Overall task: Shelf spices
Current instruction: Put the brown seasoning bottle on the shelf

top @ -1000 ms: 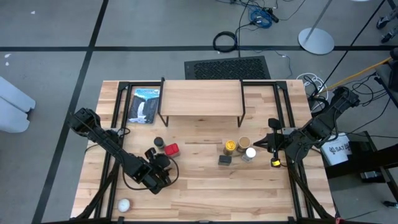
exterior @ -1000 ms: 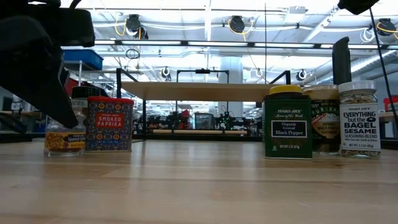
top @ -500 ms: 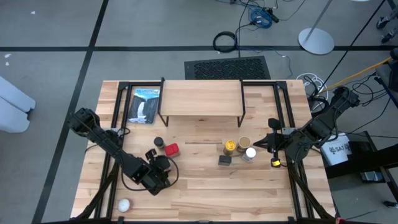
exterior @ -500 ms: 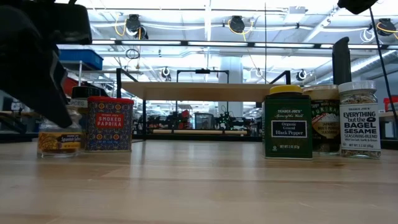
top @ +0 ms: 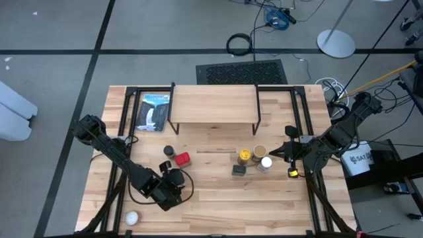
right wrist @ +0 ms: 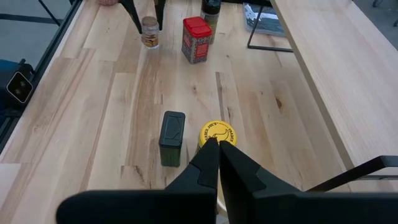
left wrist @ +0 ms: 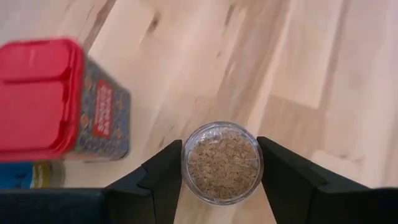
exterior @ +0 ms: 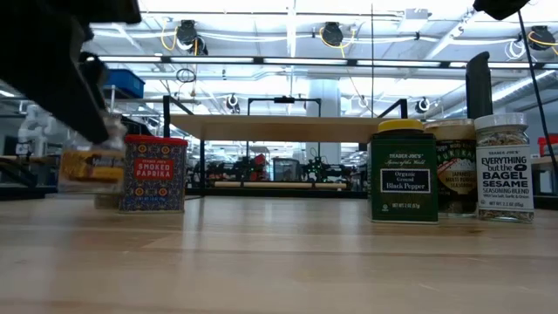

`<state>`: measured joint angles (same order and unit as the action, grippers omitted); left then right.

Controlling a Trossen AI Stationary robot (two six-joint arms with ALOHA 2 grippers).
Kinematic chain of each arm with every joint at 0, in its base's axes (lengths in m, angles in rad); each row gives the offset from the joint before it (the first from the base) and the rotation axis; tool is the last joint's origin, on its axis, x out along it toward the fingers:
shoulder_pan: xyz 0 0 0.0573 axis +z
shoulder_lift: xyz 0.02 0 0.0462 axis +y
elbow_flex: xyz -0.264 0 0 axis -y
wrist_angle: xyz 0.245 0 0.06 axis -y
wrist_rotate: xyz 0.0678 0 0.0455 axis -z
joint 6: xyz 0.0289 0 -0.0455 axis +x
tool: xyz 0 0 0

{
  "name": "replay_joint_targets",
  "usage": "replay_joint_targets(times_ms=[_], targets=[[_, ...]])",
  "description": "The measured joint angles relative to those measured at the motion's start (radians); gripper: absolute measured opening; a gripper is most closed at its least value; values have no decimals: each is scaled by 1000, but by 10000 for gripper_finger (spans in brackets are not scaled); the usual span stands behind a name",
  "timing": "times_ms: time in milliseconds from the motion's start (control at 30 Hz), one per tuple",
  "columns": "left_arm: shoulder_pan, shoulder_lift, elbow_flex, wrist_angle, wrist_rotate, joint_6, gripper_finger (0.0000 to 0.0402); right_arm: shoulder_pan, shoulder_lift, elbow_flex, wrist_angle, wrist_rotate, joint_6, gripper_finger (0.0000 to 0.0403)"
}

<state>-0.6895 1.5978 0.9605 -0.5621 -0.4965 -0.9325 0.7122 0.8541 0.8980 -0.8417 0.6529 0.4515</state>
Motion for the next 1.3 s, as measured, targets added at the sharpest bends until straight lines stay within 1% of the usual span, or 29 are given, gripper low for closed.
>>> replay_joint_targets(times_ms=[200, 333, 533, 667, 833, 1000, 1300], targets=[[3, -11, 53, -6, 0, 87, 196, 0, 0, 0, -1, 0, 0, 0], [20, -30, 102, -33, -1, 172, 196, 0, 0, 0, -1, 0, 0, 0], [86, -61, 180, -76, -3, 344, 196, 0, 0, 0, -1, 0, 0, 0], [145, -91, 226, -81, -3, 497, 196, 0, 0, 0, -2, 0, 0, 0], [242, -147, 283, -90, 0, 718, 196, 0, 0, 0, -2, 0, 0, 0], [372, -215, 339, -126, 8, 883, 196, 0, 0, 0, -2, 0, -1, 0], [658, -299, 384, -165, 174, 1215, 196, 0, 0, 0, -2, 0, -3, 0]])
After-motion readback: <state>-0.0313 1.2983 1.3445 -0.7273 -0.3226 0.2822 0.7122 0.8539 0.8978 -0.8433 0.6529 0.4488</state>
